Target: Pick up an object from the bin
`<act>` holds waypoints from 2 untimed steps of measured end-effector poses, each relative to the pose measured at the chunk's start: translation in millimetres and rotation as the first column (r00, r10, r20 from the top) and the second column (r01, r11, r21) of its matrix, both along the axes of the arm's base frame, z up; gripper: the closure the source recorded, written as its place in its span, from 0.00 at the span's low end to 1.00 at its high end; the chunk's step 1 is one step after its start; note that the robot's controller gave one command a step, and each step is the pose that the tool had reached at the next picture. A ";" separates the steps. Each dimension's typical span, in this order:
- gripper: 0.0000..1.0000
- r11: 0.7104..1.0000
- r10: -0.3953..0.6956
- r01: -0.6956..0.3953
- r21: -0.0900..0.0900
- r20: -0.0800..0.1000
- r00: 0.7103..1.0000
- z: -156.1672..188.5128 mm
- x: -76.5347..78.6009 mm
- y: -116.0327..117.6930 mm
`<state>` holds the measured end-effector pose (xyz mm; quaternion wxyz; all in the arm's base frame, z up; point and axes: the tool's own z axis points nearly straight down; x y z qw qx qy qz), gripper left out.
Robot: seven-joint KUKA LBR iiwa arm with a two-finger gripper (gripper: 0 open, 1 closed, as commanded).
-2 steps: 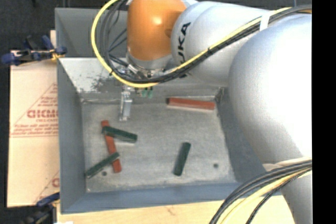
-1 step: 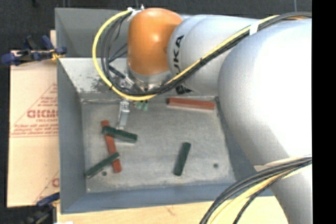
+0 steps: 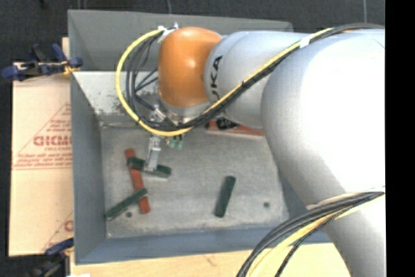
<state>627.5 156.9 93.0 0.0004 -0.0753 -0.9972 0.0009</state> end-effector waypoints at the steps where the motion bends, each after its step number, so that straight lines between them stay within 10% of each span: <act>1: 0.00 0.992 -0.126 0.126 0.003 0.003 0.992 21.1 -20.5 -11.4; 2: 0.00 0.979 -0.202 0.202 0.004 0.005 0.979 -11.6 -26.6 -5.5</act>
Offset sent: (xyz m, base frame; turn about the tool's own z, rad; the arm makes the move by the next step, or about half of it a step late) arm -0.0307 -0.0028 -0.0230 0.2169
